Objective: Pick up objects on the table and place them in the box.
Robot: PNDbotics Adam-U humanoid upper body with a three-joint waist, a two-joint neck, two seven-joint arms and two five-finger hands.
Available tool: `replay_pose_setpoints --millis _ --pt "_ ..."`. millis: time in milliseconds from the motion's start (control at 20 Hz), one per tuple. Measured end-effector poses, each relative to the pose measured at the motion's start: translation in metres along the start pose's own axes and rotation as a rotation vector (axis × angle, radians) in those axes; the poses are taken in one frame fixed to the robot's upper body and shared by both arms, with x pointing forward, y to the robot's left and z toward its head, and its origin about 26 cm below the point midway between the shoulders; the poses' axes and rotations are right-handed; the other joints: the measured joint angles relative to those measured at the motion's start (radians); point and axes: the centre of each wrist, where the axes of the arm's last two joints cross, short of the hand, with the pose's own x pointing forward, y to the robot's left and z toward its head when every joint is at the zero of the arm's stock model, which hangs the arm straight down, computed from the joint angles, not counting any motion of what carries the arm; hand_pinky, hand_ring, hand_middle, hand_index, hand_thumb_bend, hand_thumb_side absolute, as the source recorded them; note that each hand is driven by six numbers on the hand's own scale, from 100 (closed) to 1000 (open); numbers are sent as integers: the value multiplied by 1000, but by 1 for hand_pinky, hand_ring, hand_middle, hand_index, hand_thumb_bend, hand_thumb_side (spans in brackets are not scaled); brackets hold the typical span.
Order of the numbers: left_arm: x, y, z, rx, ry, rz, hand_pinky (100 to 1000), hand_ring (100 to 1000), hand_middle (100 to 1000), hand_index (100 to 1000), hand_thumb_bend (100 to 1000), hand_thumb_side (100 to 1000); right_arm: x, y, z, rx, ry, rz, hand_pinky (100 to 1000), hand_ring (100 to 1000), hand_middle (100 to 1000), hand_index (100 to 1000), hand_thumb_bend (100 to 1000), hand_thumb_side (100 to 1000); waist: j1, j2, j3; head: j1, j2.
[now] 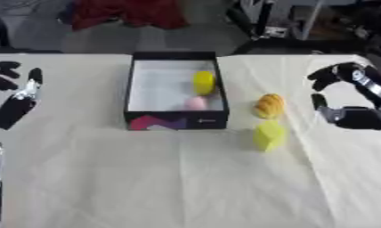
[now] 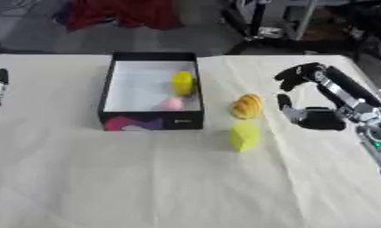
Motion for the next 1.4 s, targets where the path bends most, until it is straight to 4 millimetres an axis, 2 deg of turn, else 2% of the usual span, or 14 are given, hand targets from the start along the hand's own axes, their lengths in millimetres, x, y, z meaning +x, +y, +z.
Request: replay_pose_setpoints --millis 200,350,450,550,900,1400 --pt "11 2 5 -8 0 69 626 515 552 738 362 751 -16 -2 -9 58 35 14 803 749 726 840 100 198 4 0 1 -2 0" --pt "14 3 6 -18 0 117 627 514 550 738 362 753 -29 -2 -14 85 63 36 809 758 737 849 100 249 5 0 3 -7 0" --pt "13 4 8 -24 4 148 627 514 549 738 362 756 -37 -1 -16 97 79 56 816 768 751 859 100 338 7 1 4 -12 0" --pt "13 4 8 -29 4 180 627 514 549 738 362 757 -44 -1 -18 108 94 78 818 770 750 859 100 369 9 2 7 -16 0" --pt "13 4 8 -49 -1 299 627 513 544 738 363 763 -61 2 -26 124 143 136 821 769 753 852 100 350 18 8 14 -33 0" --pt "13 4 8 -70 -13 405 628 513 542 738 367 765 -66 8 -42 132 145 162 821 768 749 850 100 379 29 17 26 -55 0"
